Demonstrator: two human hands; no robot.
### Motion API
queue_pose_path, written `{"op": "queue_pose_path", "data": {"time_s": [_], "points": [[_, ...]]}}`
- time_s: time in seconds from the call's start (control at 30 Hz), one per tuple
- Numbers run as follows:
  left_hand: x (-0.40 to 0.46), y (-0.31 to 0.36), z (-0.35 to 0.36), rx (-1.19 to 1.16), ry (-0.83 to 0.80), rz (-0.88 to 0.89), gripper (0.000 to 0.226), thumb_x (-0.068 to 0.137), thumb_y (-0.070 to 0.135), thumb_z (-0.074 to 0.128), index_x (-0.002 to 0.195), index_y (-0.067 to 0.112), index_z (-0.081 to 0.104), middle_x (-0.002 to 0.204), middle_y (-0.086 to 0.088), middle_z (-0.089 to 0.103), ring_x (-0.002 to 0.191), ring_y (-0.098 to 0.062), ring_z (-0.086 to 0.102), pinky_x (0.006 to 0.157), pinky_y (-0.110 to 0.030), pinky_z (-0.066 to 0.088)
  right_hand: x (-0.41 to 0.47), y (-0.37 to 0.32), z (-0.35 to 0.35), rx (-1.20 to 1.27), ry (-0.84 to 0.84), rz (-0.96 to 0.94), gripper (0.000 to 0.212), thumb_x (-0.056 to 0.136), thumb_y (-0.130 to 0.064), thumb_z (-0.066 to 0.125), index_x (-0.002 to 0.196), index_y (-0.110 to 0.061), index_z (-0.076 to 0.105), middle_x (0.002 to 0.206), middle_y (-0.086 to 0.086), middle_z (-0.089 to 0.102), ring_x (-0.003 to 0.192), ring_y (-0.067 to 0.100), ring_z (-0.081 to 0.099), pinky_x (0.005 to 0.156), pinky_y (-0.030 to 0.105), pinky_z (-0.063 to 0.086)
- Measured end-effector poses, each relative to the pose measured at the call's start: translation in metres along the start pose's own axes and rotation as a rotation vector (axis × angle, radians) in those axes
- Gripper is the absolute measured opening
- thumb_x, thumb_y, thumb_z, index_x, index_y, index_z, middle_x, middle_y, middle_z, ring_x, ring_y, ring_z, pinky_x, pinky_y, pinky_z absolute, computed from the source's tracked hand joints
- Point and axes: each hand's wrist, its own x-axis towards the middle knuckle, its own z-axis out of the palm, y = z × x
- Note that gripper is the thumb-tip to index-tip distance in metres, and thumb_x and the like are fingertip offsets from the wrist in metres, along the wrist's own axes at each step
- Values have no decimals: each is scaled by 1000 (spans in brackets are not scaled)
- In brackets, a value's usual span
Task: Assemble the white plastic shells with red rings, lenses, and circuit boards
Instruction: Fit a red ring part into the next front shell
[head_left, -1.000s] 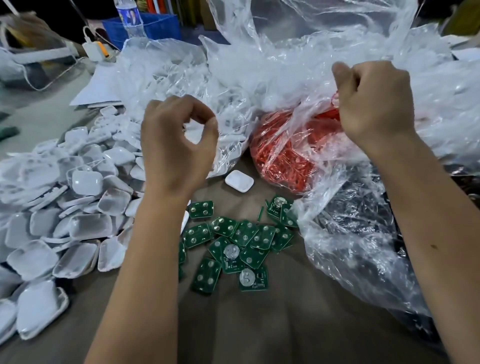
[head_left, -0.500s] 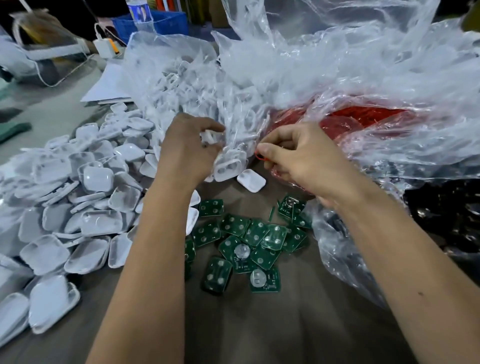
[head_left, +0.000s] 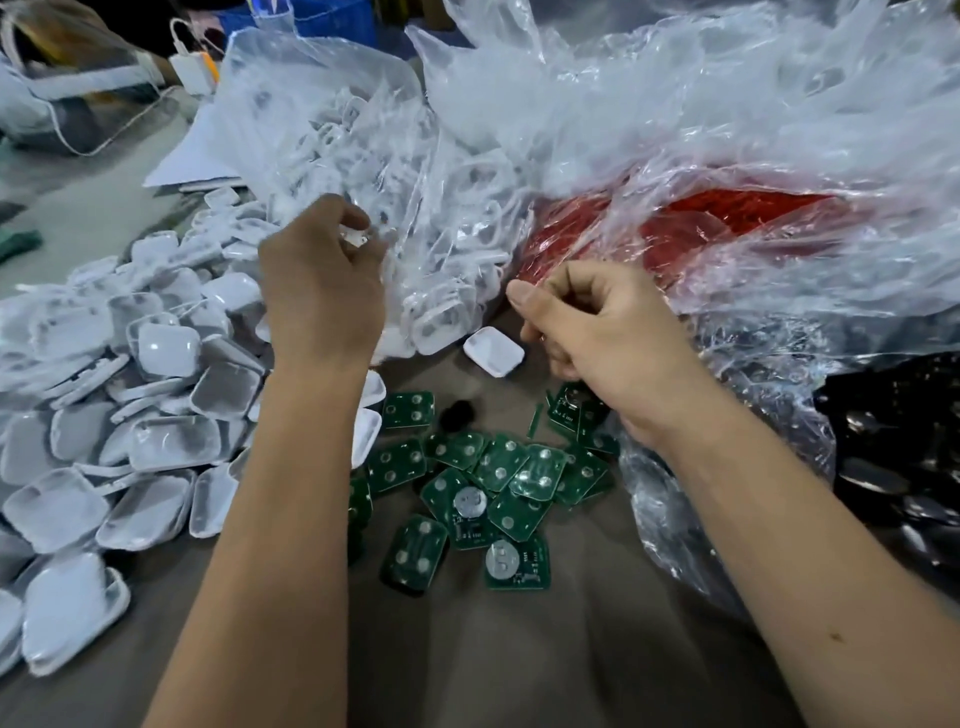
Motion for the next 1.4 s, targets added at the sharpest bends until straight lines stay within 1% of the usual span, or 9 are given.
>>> {"op": "queue_pose_path", "data": {"time_s": [0.17, 0.27, 0.43, 0.6, 0.7, 0.87, 1.07, 1.2, 1.4], "points": [[-5, 2, 3, 321, -164, 15, 42, 95, 27, 68, 137, 30, 62, 136, -15, 50, 109, -40, 61, 92, -42, 49, 1, -5, -3, 31, 61, 19, 30, 102, -29, 67, 81, -7, 71, 64, 2, 64, 58, 15, 55, 57, 29, 47], [-6, 2, 6, 262, -109, 42, 37, 93, 24, 70, 130, 27, 63, 130, -14, 55, 106, -37, 62, 85, -39, 48, -1, -8, -3, -65, 40, -36, 26, 101, -26, 68, 79, -15, 77, 66, 4, 65, 59, 16, 56, 61, 33, 47], [-4, -2, 6, 101, -14, 31, 29, 85, 16, 73, 113, 20, 67, 110, -8, 68, 99, -27, 64, 74, -33, 46, -13, -13, 4, -396, -215, -218, 3, 90, -23, 80, 92, -26, 80, 86, -18, 75, 77, -8, 67, 71, 6, 49], [-6, -1, -3, 56, 137, -27, 27, 80, 9, 65, 103, 21, 73, 77, 3, 61, 67, -15, 56, 55, -17, 35, -21, -12, 30, -625, -543, -390, 4, 88, -19, 82, 92, -18, 81, 98, -9, 69, 95, 5, 63, 86, 20, 51], [-7, -1, -6, 57, 165, -71, 24, 78, 6, 65, 98, 19, 72, 79, 2, 62, 74, -17, 59, 60, -22, 39, -19, -11, 35, -696, -525, -414, 5, 89, -19, 83, 93, -18, 80, 95, -8, 67, 89, 7, 61, 83, 29, 51], [-5, 0, -9, 128, 254, -75, 15, 90, 30, 73, 94, 17, 69, 109, -7, 68, 90, -17, 56, 75, -23, 32, -18, -14, 24, -779, -439, -371, 9, 87, -24, 83, 89, -24, 75, 90, -18, 64, 81, 0, 63, 79, 21, 55], [-12, 20, -18, -172, 564, 215, 16, 92, 22, 62, 89, 6, 58, 74, 7, 54, 64, -2, 54, 68, -10, 37, -11, -17, 1, -627, -198, -226, 13, 84, -26, 87, 81, -32, 75, 77, -24, 67, 73, -12, 63, 65, 4, 45], [-22, 31, -9, -545, 326, 155, 18, 90, 16, 69, 97, 11, 53, 74, -5, 61, 58, -23, 67, 53, -40, 54, -9, -18, -2, -526, -143, -148, 10, 81, -21, 89, 81, -25, 81, 64, -23, 68, 60, -9, 62, 54, 5, 43], [-31, 45, 4, -819, 18, 24, 6, 93, 7, 69, 96, 6, 74, 77, -8, 70, 49, -22, 66, 46, -28, 45, -9, -20, -5, -446, -191, -35, 15, 75, -16, 93, 78, -23, 80, 70, -10, 75, 63, 5, 72, 58, 13, 52]]}}
